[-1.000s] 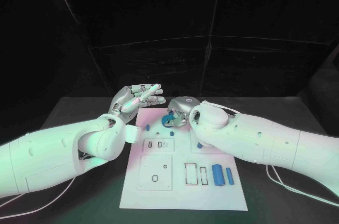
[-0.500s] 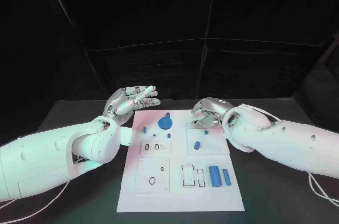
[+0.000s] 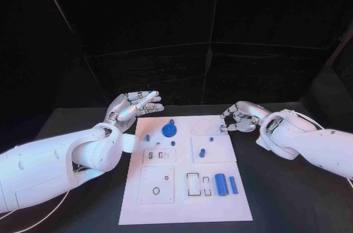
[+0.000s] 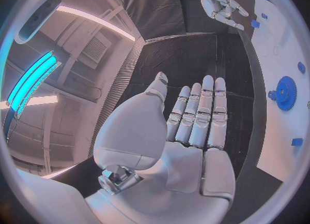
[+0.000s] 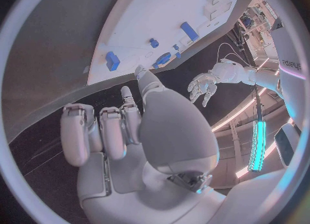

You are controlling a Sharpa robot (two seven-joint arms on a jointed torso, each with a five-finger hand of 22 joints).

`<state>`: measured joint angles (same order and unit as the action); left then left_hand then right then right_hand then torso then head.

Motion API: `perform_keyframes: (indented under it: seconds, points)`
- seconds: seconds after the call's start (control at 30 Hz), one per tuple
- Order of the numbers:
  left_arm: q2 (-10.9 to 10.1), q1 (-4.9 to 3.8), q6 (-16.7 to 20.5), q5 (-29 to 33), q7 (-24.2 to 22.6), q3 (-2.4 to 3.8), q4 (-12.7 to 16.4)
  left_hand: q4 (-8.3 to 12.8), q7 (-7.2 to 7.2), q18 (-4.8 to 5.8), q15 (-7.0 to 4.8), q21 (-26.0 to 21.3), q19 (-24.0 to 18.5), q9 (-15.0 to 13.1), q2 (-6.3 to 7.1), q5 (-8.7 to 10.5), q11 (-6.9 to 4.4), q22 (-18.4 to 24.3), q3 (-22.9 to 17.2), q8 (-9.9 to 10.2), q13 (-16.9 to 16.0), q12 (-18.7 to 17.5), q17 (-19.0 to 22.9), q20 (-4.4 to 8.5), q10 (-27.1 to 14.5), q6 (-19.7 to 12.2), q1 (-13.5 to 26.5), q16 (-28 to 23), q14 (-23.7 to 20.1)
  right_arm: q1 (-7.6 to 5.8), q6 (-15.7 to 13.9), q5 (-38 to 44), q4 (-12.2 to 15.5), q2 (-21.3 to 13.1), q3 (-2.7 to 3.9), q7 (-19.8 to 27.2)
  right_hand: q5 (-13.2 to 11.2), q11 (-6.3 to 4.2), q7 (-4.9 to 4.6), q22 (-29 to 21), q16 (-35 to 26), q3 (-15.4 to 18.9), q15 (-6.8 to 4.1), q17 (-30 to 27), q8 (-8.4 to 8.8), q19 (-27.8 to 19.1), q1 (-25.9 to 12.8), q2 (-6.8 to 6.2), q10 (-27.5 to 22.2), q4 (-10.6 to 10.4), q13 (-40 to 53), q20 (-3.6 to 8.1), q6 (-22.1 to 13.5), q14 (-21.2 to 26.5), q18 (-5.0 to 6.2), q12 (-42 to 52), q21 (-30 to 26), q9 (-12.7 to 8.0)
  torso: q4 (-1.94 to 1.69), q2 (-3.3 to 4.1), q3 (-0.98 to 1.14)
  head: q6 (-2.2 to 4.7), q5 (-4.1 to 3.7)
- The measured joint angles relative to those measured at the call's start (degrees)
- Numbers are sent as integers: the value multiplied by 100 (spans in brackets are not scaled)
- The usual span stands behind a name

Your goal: Assemble the parts on the task board

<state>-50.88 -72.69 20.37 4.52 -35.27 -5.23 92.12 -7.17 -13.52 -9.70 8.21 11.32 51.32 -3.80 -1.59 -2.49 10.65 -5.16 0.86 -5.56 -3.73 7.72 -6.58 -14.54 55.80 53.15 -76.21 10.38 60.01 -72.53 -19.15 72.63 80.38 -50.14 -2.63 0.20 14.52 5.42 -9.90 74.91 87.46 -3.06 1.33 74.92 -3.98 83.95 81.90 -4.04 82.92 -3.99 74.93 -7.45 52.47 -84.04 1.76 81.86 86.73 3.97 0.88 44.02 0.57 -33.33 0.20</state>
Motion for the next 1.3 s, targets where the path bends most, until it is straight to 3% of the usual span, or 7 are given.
perform_keyframes:
  seconds: [0.47,0.67,1.3]
  points:
    - [28,0,-21,0,-1,-1,-73,0,0,0,0,0,0,0,0,0,0,0,0,0,0,0,0,0,0,0,0,0,0,24,126,-40,-434,154,-3,201,0,0,0,0,0,39,0,-1,0,0,0,0,0,39,0,0,0,0,0,0,0,-6,-14,6,-12,-14,-16]
    - [33,0,-25,0,-1,-1,-89,0,0,0,0,0,0,0,0,0,0,5,0,0,0,0,0,0,0,0,0,0,0,95,251,11,-567,239,-2,203,0,0,0,0,0,24,0,-1,0,0,0,0,0,54,0,0,0,0,0,0,0,-6,-20,7,-16,-40,-23]
    - [41,1,-30,0,-1,-1,-123,0,1,0,0,0,0,0,0,0,0,4,0,0,0,0,-1,0,0,-1,0,0,0,178,459,143,-740,338,-2,167,-22,-12,-2,0,1,22,-22,-1,-30,-19,75,75,11,120,1,20,108,22,0,0,0,3,-20,5,-16,-62,11]
